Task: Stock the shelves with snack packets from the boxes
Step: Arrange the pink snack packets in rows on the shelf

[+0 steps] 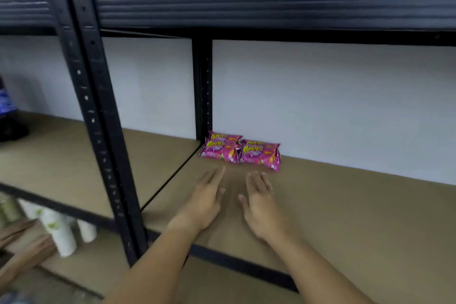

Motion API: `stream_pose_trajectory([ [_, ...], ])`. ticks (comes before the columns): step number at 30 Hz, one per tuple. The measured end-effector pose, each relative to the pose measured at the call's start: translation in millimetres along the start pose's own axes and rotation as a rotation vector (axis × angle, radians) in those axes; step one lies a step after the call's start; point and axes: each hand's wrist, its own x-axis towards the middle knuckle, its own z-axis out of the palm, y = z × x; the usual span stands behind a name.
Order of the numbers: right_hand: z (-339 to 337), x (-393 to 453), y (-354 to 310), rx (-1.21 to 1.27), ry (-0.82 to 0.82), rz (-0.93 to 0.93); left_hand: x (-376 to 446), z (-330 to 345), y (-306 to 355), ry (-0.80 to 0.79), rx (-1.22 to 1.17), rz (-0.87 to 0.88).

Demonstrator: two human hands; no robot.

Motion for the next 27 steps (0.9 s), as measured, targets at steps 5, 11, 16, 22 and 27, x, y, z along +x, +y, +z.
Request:
stream_pose_trajectory([
  [5,-23,-102,-21,0.047,0.206,-0.105,-103,2,37,0.311,0.281,0.163],
  [11,18,-204,-17,0.09,0.268,-0.299,-208,58,29,0.264,0.289,0.104],
  [16,102,-268,17,0.019,0.005,-0.134,-273,137,-29,0.083,0.22,-0.031],
  [22,241,-327,72,-0.047,-0.301,0.059,-355,266,-133,-0.202,0.143,-0.243],
  [27,373,-365,120,-0.032,-0.521,0.214,-412,375,-219,-0.369,0.13,-0.306],
])
